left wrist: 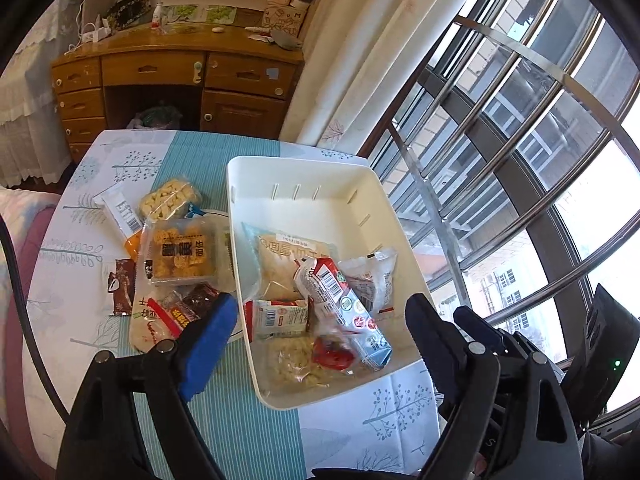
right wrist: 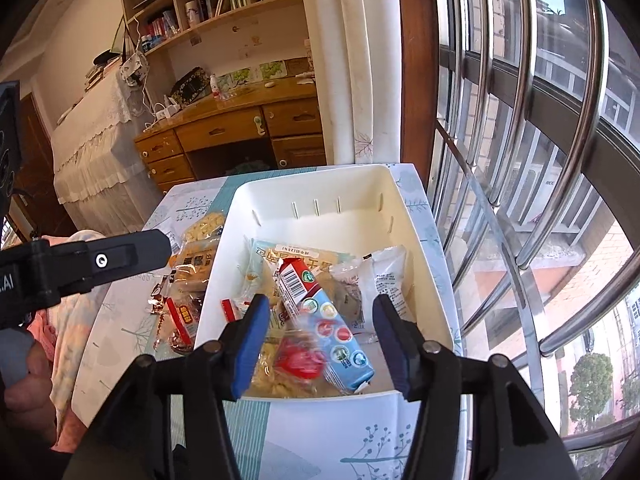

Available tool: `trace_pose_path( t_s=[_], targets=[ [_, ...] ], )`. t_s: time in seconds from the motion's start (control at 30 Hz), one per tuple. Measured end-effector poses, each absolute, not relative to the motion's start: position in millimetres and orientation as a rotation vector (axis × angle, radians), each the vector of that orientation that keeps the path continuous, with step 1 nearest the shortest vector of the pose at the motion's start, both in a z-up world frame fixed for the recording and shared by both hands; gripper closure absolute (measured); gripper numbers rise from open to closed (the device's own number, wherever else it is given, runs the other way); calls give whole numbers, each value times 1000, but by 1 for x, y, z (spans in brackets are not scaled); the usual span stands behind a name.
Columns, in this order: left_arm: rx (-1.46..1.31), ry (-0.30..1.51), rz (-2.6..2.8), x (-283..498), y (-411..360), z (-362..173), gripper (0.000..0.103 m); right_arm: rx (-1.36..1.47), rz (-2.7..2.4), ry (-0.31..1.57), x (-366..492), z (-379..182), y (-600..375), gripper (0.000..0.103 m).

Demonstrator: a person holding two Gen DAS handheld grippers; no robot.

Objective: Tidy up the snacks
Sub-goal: 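Withdraw both tools from the box toward the remaining snacks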

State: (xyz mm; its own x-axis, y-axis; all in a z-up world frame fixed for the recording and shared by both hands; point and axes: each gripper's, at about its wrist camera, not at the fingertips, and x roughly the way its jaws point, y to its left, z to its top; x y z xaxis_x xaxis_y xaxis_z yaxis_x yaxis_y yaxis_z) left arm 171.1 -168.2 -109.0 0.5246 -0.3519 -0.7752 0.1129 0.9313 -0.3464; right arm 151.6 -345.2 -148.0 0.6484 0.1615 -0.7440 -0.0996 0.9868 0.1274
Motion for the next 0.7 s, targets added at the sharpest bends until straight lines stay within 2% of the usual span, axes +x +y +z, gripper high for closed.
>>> trace_pose_path(
  t_s=[0.37,0.7],
  targets=[
    [-292,961,-283,158,-146,-97,18,154,108,845,151,-148,-340,49],
    [-302,959,-237,143,-96,-90,17,218,115,902,155,-160,-307,49]
  ],
)
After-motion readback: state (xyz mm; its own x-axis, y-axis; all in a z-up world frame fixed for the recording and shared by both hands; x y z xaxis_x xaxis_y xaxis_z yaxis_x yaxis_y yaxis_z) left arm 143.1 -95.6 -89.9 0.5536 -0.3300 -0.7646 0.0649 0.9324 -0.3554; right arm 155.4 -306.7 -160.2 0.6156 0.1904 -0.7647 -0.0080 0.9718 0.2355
